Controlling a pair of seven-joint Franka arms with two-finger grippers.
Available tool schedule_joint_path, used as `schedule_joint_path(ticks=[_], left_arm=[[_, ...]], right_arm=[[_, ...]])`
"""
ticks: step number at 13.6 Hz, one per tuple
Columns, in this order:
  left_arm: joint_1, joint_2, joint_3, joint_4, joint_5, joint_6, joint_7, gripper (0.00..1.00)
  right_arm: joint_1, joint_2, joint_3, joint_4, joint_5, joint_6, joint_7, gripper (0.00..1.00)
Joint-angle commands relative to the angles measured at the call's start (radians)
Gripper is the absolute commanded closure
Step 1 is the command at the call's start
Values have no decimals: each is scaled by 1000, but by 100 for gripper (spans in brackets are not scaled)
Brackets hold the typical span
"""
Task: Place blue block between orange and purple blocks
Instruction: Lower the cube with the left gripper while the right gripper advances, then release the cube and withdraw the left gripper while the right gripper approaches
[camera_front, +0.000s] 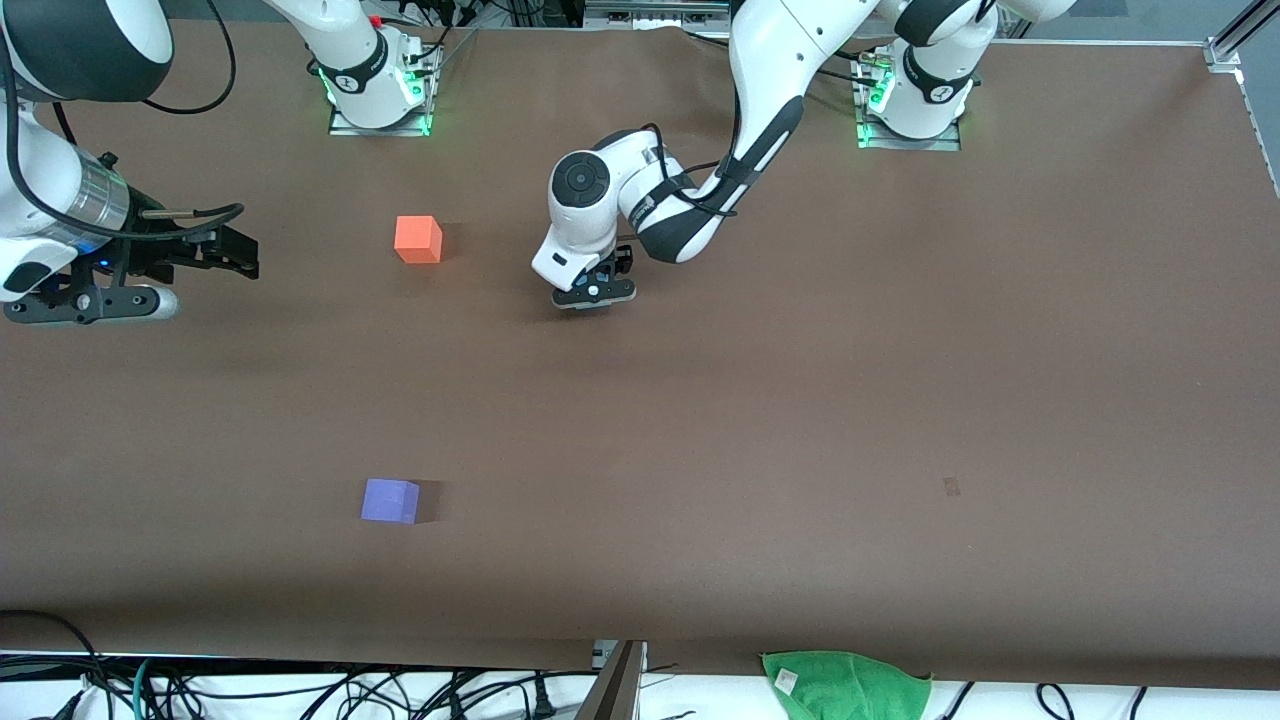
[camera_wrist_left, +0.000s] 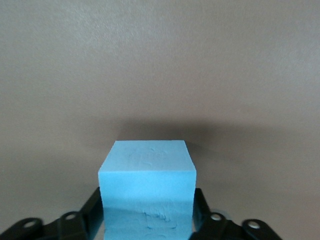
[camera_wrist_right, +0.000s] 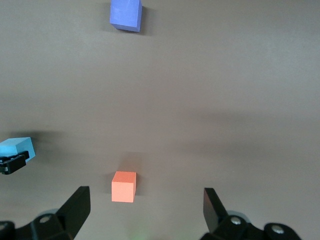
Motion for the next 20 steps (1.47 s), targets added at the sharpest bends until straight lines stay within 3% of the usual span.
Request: schedule_joint_path(ticks=[1,6,12,15,20], left_arm=[[-3,-16,13,25,19,-42,12,0],[96,-178,19,10,22,-226,9,0],[401,-362,22,-19,92,-461,93,0],[584,-431,19,-58,120,-485,279,0],[892,-579,11,-150,63,-488,801,0]], right_arm=[[3,6,1,21,-5,-5,-10,0],[-1,7,1,21,-4,-7,-11,0],[15,21,1,21,-1,-12,-13,0],[30,29,1,23,5,-6,-3,0],[151,45,3,17,11,37,23,0]])
